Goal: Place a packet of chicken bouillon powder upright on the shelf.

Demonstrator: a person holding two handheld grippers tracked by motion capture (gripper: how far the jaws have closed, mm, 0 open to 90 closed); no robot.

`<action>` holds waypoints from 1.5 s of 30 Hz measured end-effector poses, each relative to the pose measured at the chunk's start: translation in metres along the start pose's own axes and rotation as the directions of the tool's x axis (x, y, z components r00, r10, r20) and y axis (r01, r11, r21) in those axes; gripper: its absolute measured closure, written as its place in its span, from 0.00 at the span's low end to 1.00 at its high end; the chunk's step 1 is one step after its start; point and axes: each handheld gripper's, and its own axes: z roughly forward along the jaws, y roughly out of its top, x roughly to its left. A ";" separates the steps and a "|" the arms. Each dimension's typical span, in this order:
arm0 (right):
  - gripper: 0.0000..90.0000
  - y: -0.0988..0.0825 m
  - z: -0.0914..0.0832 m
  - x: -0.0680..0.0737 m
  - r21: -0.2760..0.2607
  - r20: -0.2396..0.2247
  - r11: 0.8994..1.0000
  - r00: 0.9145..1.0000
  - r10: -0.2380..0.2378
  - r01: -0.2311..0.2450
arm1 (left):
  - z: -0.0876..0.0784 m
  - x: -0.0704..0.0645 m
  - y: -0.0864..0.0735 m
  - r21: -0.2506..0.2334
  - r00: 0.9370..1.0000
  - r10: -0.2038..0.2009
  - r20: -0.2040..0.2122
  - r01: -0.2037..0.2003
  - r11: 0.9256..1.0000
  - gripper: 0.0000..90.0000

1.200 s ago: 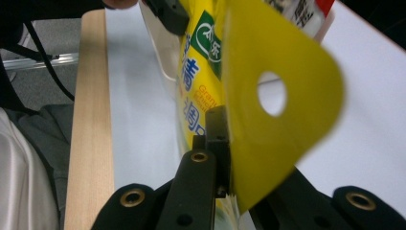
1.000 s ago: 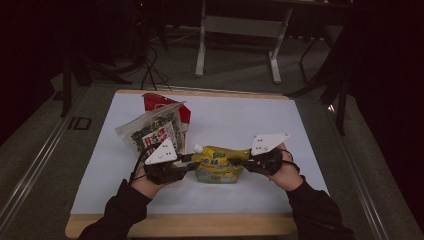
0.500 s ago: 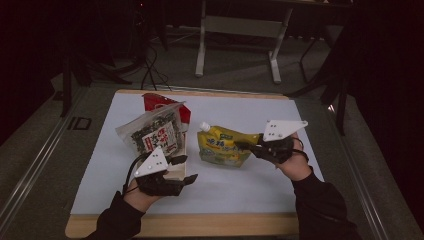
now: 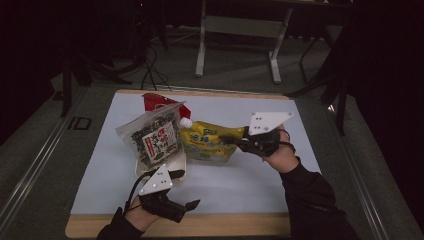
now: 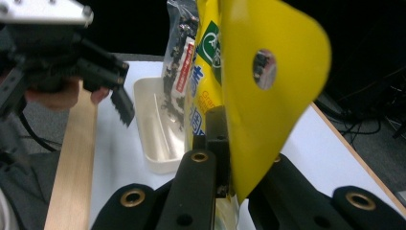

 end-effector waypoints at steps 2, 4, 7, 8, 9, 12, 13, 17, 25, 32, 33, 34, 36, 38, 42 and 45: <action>1.00 0.004 0.005 0.002 -0.003 -0.013 1.000 1.000 -0.010 0.010 | 0.002 -0.003 -0.004 0.009 1.000 0.002 0.007 -0.002 1.000 0.03; 1.00 0.008 0.011 0.003 -0.005 -0.024 1.000 1.000 -0.017 0.017 | 0.005 -0.004 -0.009 0.010 1.000 -0.008 0.017 0.008 1.000 0.02; 1.00 0.013 0.020 0.004 -0.025 -0.048 0.999 0.998 -0.027 0.026 | 0.010 -0.007 -0.017 0.018 1.000 -0.002 0.027 0.001 1.000 0.01; 1.00 0.015 0.023 0.004 -0.032 -0.057 0.999 0.998 -0.028 0.026 | 0.011 -0.008 -0.019 0.023 1.000 -0.002 0.029 0.001 1.000 0.01; 1.00 0.017 0.027 0.003 -0.041 -0.064 0.999 0.998 -0.026 0.024 | 0.013 -0.009 -0.021 0.036 1.000 0.002 0.027 -0.003 0.999 0.01; 1.00 0.021 0.037 0.003 -0.066 -0.093 0.998 0.995 -0.029 0.022 | 0.018 -0.012 -0.029 0.048 0.999 0.010 0.047 -0.012 0.999 0.01; 1.00 0.022 0.040 0.003 -0.074 -0.102 0.997 0.994 -0.029 0.022 | 0.019 -0.013 -0.031 0.055 0.999 0.017 0.048 -0.019 0.998 0.01; 1.00 0.024 0.055 0.004 -0.082 -0.137 0.996 0.990 -0.030 0.019 | 0.024 -0.017 -0.038 0.070 0.998 0.037 0.060 -0.041 0.997 0.01; 1.00 0.028 0.082 0.009 -0.070 -0.190 0.997 0.981 -0.030 0.017 | 0.028 -0.018 -0.045 0.082 0.998 0.022 0.066 -0.027 0.996 0.01; 1.00 0.028 0.104 0.015 -0.065 -0.231 0.998 0.973 -0.026 0.011 | 0.029 -0.016 -0.048 0.081 0.998 0.009 0.066 -0.014 0.997 0.01; 1.00 0.028 0.107 0.015 -0.067 -0.239 0.998 0.971 -0.024 0.008 | 0.030 -0.016 -0.049 0.081 0.998 0.005 0.068 -0.010 0.997 0.01; 1.00 0.028 0.109 0.016 -0.064 -0.246 0.998 0.969 -0.024 0.008 | 0.030 -0.016 -0.049 0.083 0.998 0.007 0.069 -0.012 0.996 0.01; 1.00 0.027 0.116 0.018 -0.055 -0.256 0.998 0.966 -0.022 0.008 | 0.030 -0.016 -0.049 0.089 0.998 0.009 0.070 -0.016 0.996 0.01; 1.00 0.027 0.118 0.019 -0.054 -0.261 0.999 0.965 -0.016 0.002 | 0.030 -0.016 -0.050 0.089 0.997 0.010 0.071 -0.016 0.996 0.01; 1.00 0.024 0.128 0.022 -0.050 -0.269 0.999 0.963 -0.004 -0.010 | 0.030 -0.016 -0.050 0.092 0.997 0.013 0.071 -0.020 0.996 0.01; 1.00 0.021 0.131 0.023 -0.045 -0.272 0.999 0.962 0.010 -0.023 | 0.030 -0.016 -0.050 0.091 0.997 0.009 0.072 -0.016 0.996 0.01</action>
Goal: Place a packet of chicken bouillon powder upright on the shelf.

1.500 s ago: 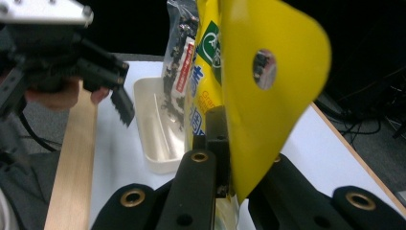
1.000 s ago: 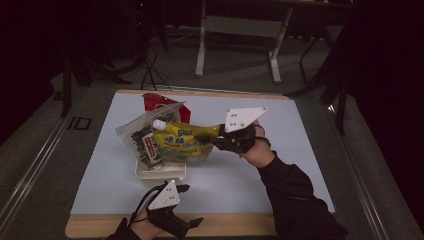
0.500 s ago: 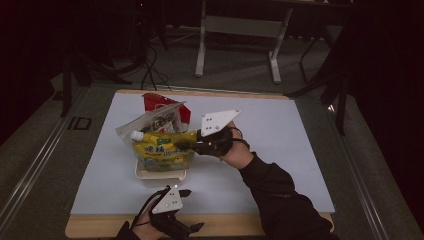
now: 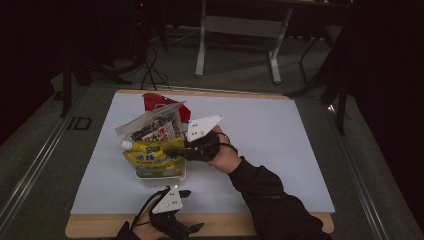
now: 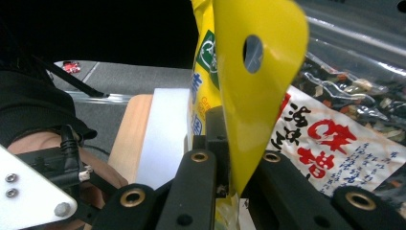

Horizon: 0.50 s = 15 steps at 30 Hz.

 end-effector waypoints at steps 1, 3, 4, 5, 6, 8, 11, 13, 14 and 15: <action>1.00 -0.001 0.001 0.000 0.001 -0.009 1.000 1.000 0.009 -0.009 | 0.000 0.000 0.000 -0.001 1.000 -0.001 0.001 0.001 1.000 0.01; 1.00 -0.003 0.003 0.001 0.001 -0.010 1.000 1.000 0.012 -0.012 | 0.000 0.000 -0.001 0.000 1.000 -0.004 -0.002 0.004 1.000 0.01; 1.00 -0.005 0.004 0.001 0.005 -0.011 1.000 1.000 0.015 -0.015 | 0.001 0.000 -0.001 -0.001 1.000 -0.007 -0.002 0.007 1.000 0.01; 1.00 -0.007 0.005 0.001 0.006 -0.007 1.000 1.000 0.017 -0.017 | 0.001 0.001 -0.001 0.000 1.000 -0.006 -0.001 0.006 1.000 0.01; 1.00 -0.007 0.005 0.001 0.006 -0.007 1.000 1.000 0.017 -0.017 | 0.001 0.001 -0.001 0.000 1.000 -0.006 -0.001 0.006 1.000 0.01; 1.00 -0.013 0.010 0.002 0.015 -0.012 0.999 0.999 0.030 -0.030 | 0.001 0.001 -0.001 0.002 1.000 -0.004 -0.001 0.004 1.000 0.01; 1.00 -0.018 0.013 0.002 0.016 -0.020 0.999 0.999 0.044 -0.044 | 0.001 0.002 -0.001 0.002 1.000 -0.007 -0.001 0.007 1.000 0.01; 1.00 -0.020 0.014 0.002 0.018 -0.022 0.999 0.999 0.049 -0.049 | 0.001 0.002 -0.001 0.003 1.000 -0.007 -0.001 0.007 1.000 0.01; 1.00 -0.023 0.016 0.003 0.019 -0.025 0.998 0.998 0.054 -0.053 | 0.001 0.002 -0.001 0.003 1.000 -0.007 -0.001 0.007 1.000 0.01; 1.00 -0.023 0.016 0.003 0.019 -0.025 0.998 0.998 0.054 -0.053 | 0.001 0.002 -0.001 0.003 1.000 -0.007 -0.001 0.007 1.000 0.01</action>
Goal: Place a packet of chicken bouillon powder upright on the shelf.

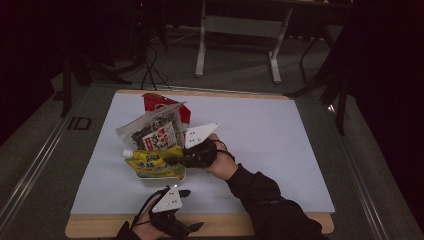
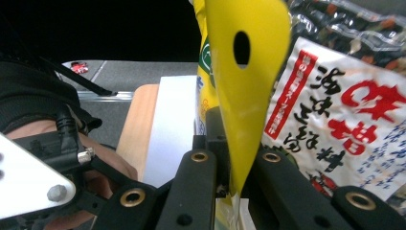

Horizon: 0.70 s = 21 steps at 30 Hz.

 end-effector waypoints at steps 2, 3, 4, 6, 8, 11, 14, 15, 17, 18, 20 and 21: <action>1.00 -0.003 0.001 -0.001 0.001 0.004 1.000 1.000 0.010 -0.010 | 0.000 0.000 0.000 0.001 1.000 -0.001 -0.001 0.001 1.000 0.01; 1.00 -0.005 0.001 -0.001 0.001 0.008 1.000 1.000 0.013 -0.013 | 0.000 0.000 0.000 0.002 1.000 0.001 0.000 -0.001 1.000 0.01; 1.00 -0.006 0.002 -0.001 0.004 0.010 1.000 1.000 0.012 -0.012 | 0.000 0.000 0.000 0.002 1.000 0.001 0.000 -0.001 1.000 0.01; 1.00 -0.009 0.003 -0.001 0.003 0.013 1.000 1.000 0.013 -0.013 | 0.000 0.000 0.000 0.001 1.000 0.000 0.000 0.000 1.000 0.01; 1.00 -0.013 0.004 0.000 -0.001 0.020 1.000 1.000 0.007 -0.007 | 0.000 0.000 0.000 0.001 1.000 0.000 0.000 0.000 1.000 0.01; 1.00 -0.017 0.006 0.000 0.005 0.022 1.000 1.000 0.011 -0.011 | 0.001 0.000 0.000 0.001 1.000 0.001 0.001 -0.001 1.000 0.01; 1.00 -0.020 0.005 -0.002 0.003 0.028 1.000 0.999 0.019 -0.019 | 0.001 0.000 0.000 0.003 1.000 0.004 0.001 -0.004 1.000 0.01; 0.99 -0.019 0.005 -0.003 0.009 0.026 1.000 0.999 0.024 -0.024 | 0.001 -0.001 0.000 -0.001 1.000 0.000 0.003 0.000 1.000 0.01; 0.99 -0.019 0.005 -0.003 0.013 0.029 1.000 0.999 0.022 -0.023 | 0.001 -0.001 0.000 -0.001 1.000 0.000 0.002 0.000 1.000 0.01; 0.97 -0.017 0.005 -0.003 0.020 0.028 0.999 0.999 0.034 -0.034 | 0.001 -0.001 0.000 -0.001 1.000 -0.001 0.003 0.001 1.000 0.01; 0.94 -0.017 0.005 -0.004 0.019 0.020 0.999 0.999 0.039 -0.040 | 0.001 -0.001 0.000 -0.001 1.000 0.000 0.003 0.000 1.000 0.01; 0.94 -0.017 0.005 -0.004 0.019 0.020 0.999 0.999 0.039 -0.040 | 0.001 -0.001 0.000 -0.001 1.000 0.000 0.003 0.000 1.000 0.01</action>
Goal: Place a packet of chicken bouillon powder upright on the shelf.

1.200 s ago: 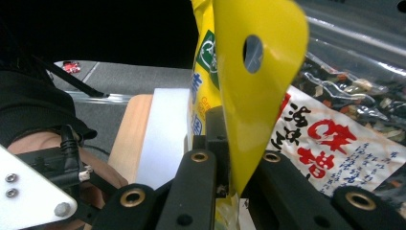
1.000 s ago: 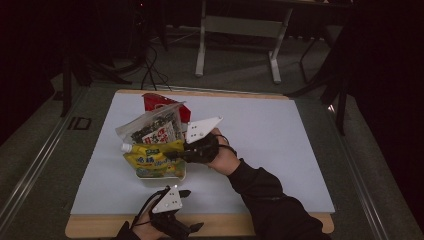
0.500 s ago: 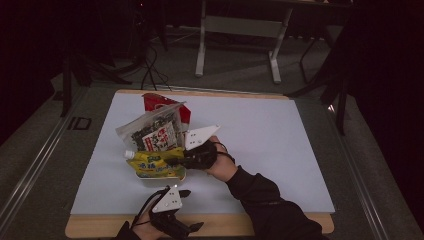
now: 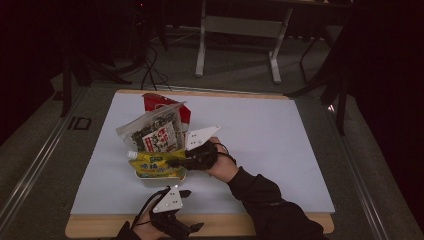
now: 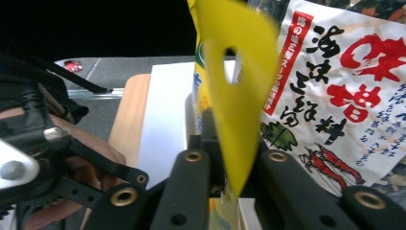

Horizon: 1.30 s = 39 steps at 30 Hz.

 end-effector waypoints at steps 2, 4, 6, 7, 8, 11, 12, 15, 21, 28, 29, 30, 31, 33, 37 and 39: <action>0.86 0.001 -0.003 0.001 -0.013 0.006 1.000 1.000 0.001 -0.001 | 0.000 0.000 0.000 0.000 1.000 0.001 -0.001 -0.001 1.000 0.01; 0.82 0.003 -0.006 0.003 -0.034 0.012 0.999 1.000 -0.002 0.003 | 0.000 0.001 0.000 0.003 1.000 0.004 0.001 -0.004 1.000 0.01; 0.80 0.004 -0.008 0.003 -0.039 0.014 0.999 1.000 0.003 -0.003 | 0.000 0.001 0.000 0.003 1.000 0.004 -0.001 -0.004 1.000 0.01; 0.77 0.005 -0.010 0.003 -0.044 0.017 0.999 1.000 0.004 -0.003 | -0.001 0.001 0.000 -0.001 1.000 0.002 -0.001 -0.002 1.000 0.01; 0.73 0.006 -0.012 0.003 -0.054 0.017 0.999 1.000 0.005 -0.004 | -0.001 0.001 0.000 -0.002 1.000 0.003 -0.001 -0.003 1.000 0.01; 0.66 0.008 -0.017 0.004 -0.063 0.029 0.998 1.000 0.002 0.000 | -0.001 0.001 0.000 -0.005 1.000 0.000 -0.004 0.000 1.000 0.01; 0.63 0.008 -0.019 0.004 -0.067 0.030 0.998 1.000 0.000 0.002 | 0.000 0.001 0.000 -0.004 1.000 0.000 -0.003 0.000 1.000 0.01; 0.49 0.006 -0.024 0.005 -0.057 0.065 0.998 0.998 -0.002 0.006 | 0.001 0.001 0.000 -0.005 1.000 -0.002 -0.003 0.002 1.000 0.01; 0.33 0.002 -0.032 0.007 -0.039 0.113 0.999 0.994 0.005 -0.001 | 0.002 0.001 0.000 -0.005 1.000 -0.004 0.001 0.004 1.000 0.01; 0.21 -0.009 -0.052 0.003 -0.043 0.150 0.998 0.988 0.048 -0.042 | 0.002 0.001 0.000 -0.005 1.000 -0.004 0.006 0.004 1.000 0.01; 0.21 -0.012 -0.056 0.003 -0.046 0.153 0.998 0.986 0.059 -0.053 | 0.002 0.001 0.000 -0.004 1.000 -0.002 0.003 0.002 1.000 0.01; 0.20 -0.016 -0.061 0.003 -0.042 0.162 0.997 0.984 0.070 -0.064 | 0.002 0.001 0.000 -0.005 1.000 -0.003 0.004 0.003 1.000 0.01; 0.20 -0.018 -0.063 0.003 -0.044 0.165 0.997 0.984 0.072 -0.065 | 0.002 0.001 0.000 -0.006 1.000 -0.004 0.004 0.004 1.000 0.01; 0.19 -0.024 -0.069 0.004 -0.045 0.169 0.996 0.982 0.085 -0.078 | 0.002 0.001 0.000 -0.005 1.000 0.000 0.004 0.000 1.000 0.01; 0.17 -0.037 -0.080 0.006 -0.053 0.180 0.994 0.978 0.108 -0.100 | 0.003 0.001 0.000 -0.006 1.000 0.000 0.008 0.000 1.000 0.01; 0.17 -0.041 -0.083 0.007 -0.055 0.185 0.993 0.976 0.115 -0.106 | 0.003 0.001 0.000 -0.004 1.000 0.001 0.007 -0.001 1.000 0.01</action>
